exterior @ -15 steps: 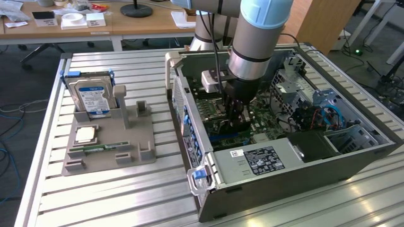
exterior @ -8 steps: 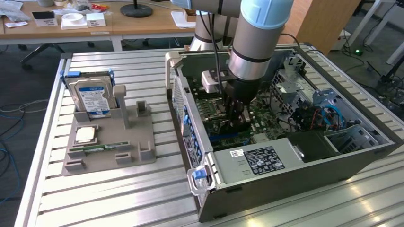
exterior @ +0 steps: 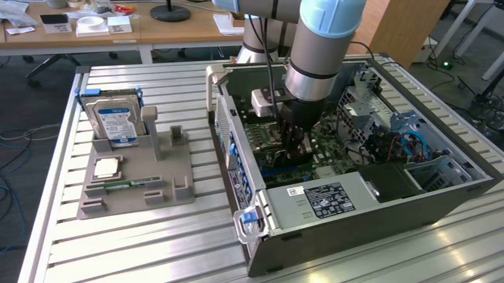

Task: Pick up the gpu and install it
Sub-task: 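Insert the gpu into the slot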

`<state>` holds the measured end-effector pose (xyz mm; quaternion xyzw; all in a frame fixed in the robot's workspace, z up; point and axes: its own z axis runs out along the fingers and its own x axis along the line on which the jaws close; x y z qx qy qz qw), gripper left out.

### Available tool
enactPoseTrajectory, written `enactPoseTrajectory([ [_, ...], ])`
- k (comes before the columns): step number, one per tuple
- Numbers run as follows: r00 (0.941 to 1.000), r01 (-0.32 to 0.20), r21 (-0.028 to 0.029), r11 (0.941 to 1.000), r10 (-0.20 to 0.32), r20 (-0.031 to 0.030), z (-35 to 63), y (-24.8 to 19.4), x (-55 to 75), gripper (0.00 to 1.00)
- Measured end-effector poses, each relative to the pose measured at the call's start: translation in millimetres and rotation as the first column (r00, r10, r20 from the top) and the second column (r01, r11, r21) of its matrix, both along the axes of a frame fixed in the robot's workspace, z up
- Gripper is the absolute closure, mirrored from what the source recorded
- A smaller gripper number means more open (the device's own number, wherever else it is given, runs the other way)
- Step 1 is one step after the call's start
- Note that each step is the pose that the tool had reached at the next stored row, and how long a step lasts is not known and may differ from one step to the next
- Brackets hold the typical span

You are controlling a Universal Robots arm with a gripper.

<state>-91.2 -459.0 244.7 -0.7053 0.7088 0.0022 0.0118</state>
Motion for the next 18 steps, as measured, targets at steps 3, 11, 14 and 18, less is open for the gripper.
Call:
enactPoseTrajectory([
  [3, 1.0000, 0.000, 0.0002, 1.0000, 0.000, 0.0001, -0.2, 0.0, 0.0, 0.74],
  [11, 1.0000, 0.000, 0.0005, 1.0000, 0.000, 0.0003, 0.8, 0.0, 0.1, 0.74],
  [14, 1.0000, 0.000, 0.0004, 1.0000, 0.000, 0.0001, 0.9, 0.0, 0.1, 0.74],
  [18, 1.0000, 0.000, 0.0003, 1.0000, 0.000, 0.0002, 0.9, 0.0, 0.1, 0.66],
])
